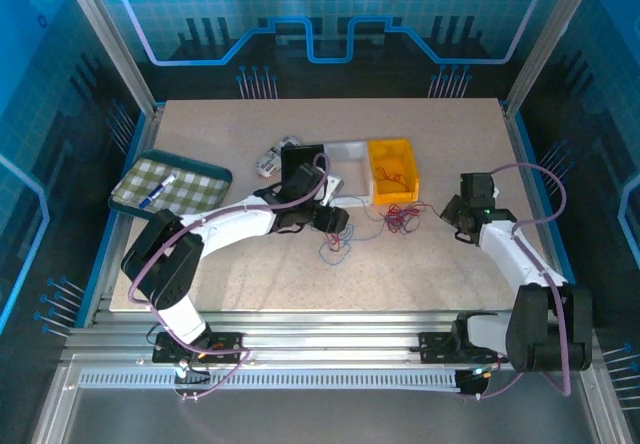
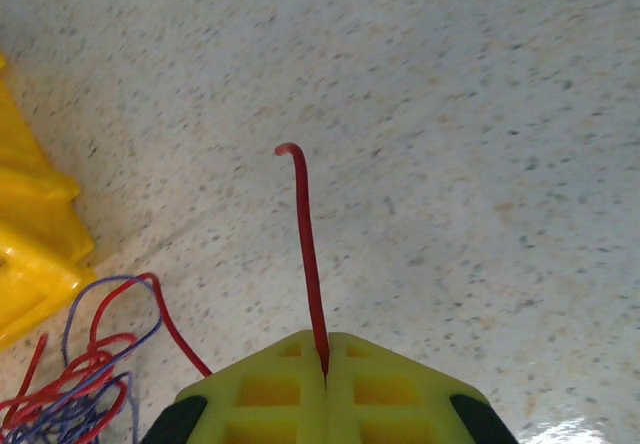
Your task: Untangle the cables
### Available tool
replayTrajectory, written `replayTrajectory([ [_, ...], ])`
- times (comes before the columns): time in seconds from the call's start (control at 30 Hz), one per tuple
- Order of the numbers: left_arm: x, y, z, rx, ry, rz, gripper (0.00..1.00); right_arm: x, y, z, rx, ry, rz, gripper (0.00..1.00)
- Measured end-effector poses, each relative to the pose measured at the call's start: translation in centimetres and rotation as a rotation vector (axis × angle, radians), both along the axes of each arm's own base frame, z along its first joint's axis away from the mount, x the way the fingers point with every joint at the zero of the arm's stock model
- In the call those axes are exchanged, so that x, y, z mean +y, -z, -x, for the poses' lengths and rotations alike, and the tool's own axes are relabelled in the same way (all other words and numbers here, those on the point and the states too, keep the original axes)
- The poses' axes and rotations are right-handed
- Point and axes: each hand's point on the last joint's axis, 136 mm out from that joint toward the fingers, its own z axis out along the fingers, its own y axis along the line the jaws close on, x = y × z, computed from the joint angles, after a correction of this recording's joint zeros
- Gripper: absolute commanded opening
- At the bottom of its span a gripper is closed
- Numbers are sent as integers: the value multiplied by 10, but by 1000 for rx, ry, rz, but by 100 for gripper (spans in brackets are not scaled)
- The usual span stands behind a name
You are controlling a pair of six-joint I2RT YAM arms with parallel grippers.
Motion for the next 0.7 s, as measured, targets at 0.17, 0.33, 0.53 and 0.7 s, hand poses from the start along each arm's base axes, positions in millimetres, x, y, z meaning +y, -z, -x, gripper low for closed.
replayTrajectory([
  [0.17,-48,-45,-14,-101,106,76,68,23,6,-5,7,-81,-14,0],
  [0.33,-104,-29,-20,-104,224,74,66,30,12,-7,21,-103,-33,0],
  [0.53,-139,20,-11,-54,324,13,65,35,13,-8,22,-127,-50,0],
  [0.7,-152,41,-12,-36,350,-21,54,39,13,-8,23,-156,-58,0],
])
